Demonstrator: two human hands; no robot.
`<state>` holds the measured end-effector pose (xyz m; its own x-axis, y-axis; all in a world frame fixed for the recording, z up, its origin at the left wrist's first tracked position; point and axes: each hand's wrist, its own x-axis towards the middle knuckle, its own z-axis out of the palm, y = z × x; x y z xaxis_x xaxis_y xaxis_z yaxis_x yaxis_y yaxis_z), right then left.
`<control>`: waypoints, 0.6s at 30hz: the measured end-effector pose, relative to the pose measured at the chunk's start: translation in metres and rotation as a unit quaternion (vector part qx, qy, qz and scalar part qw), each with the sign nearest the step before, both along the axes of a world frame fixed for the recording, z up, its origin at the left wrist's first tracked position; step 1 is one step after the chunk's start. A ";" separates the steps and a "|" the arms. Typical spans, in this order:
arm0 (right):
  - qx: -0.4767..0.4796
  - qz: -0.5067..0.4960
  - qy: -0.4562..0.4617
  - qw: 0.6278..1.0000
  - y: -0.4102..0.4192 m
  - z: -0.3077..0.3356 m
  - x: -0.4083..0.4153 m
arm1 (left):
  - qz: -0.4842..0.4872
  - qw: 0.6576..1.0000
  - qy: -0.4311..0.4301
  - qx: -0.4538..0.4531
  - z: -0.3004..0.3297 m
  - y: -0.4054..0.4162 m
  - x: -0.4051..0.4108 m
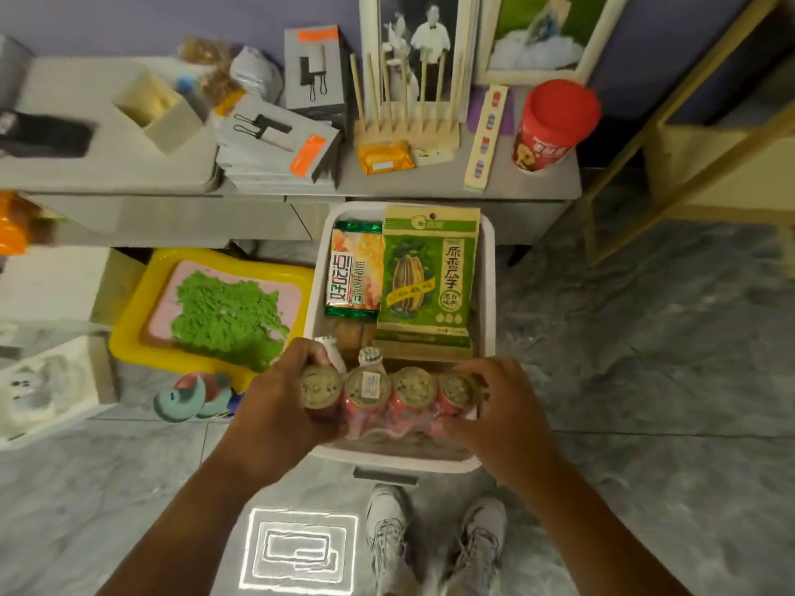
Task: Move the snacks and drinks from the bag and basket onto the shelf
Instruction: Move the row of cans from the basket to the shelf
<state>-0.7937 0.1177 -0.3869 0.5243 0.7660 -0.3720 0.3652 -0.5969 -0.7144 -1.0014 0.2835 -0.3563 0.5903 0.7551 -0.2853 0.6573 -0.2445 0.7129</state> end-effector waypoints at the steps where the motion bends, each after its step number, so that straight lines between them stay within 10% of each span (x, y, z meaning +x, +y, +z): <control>1: 0.026 -0.026 0.044 0.998 -0.001 0.013 0.006 | -0.002 1.000 -0.014 0.001 0.014 0.001 0.006; 5: 0.095 -0.100 0.121 0.983 -0.003 0.078 0.046 | -0.044 0.997 -0.049 0.043 0.082 0.011 0.057; 18: 0.211 -0.199 -0.086 0.953 -0.122 0.328 0.282 | -0.219 0.939 -0.177 0.196 0.334 -0.063 0.334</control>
